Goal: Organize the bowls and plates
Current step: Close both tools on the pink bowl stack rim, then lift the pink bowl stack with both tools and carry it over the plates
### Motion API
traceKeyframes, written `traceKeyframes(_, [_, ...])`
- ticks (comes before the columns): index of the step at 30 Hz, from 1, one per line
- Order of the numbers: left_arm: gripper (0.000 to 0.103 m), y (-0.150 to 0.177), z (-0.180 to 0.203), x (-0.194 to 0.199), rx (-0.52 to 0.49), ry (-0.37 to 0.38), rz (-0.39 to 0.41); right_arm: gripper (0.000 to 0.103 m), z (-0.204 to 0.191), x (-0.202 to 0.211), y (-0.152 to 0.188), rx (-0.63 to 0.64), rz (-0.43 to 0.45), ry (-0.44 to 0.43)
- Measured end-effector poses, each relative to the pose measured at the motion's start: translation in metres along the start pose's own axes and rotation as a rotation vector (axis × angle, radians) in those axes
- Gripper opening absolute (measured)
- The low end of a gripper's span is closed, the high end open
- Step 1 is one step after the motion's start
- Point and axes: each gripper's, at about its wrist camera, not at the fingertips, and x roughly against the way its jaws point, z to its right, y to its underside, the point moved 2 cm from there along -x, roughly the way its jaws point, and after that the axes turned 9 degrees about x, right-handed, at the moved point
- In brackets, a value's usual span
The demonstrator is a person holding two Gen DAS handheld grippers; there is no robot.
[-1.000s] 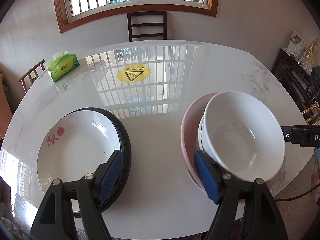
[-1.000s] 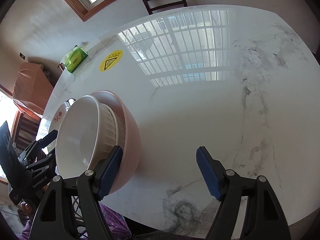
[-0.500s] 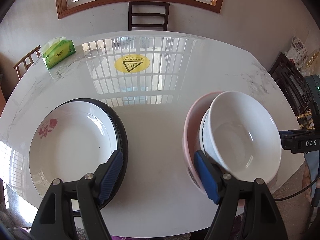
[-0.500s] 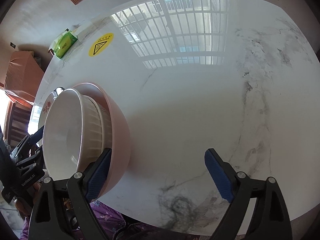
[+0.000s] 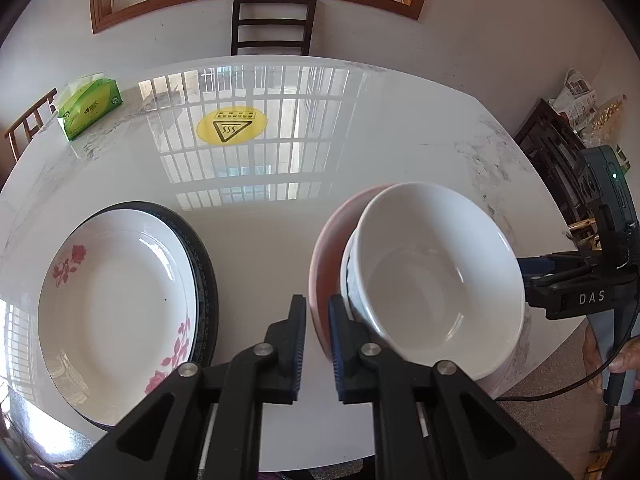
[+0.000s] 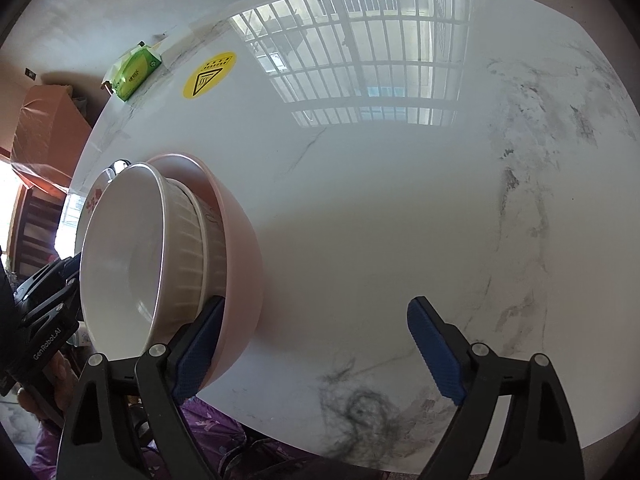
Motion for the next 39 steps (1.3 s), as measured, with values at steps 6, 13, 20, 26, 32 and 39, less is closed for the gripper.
traceKeyframes(6, [0.008,-0.001,0.001,0.002,0.036,0.015,0.022,0.047,-0.009,0.003,-0.001,0.023,0.0,-0.099])
traceKeyframes(13, [0.008,-0.002,0.006,0.007,0.013,0.013,0.046,0.016,-0.027,0.006,-0.001,0.06,-0.006,-0.124])
traceKeyframes(20, [0.007,-0.004,-0.007,0.001,0.06,0.042,0.001,0.016,-0.028,0.007,-0.004,0.034,0.0,-0.134])
traceKeyframes(26, [0.007,-0.005,-0.014,0.0,0.087,0.067,-0.009,0.017,-0.024,0.006,-0.006,-0.007,-0.006,-0.17])
traceKeyframes(32, [0.006,-0.008,-0.02,-0.004,0.112,0.103,-0.03,0.017,-0.024,0.011,-0.009,-0.006,0.011,-0.176])
traceKeyframes(39, [0.006,-0.008,-0.016,-0.002,0.097,0.083,-0.008,0.017,-0.025,0.011,-0.012,0.003,0.004,-0.168])
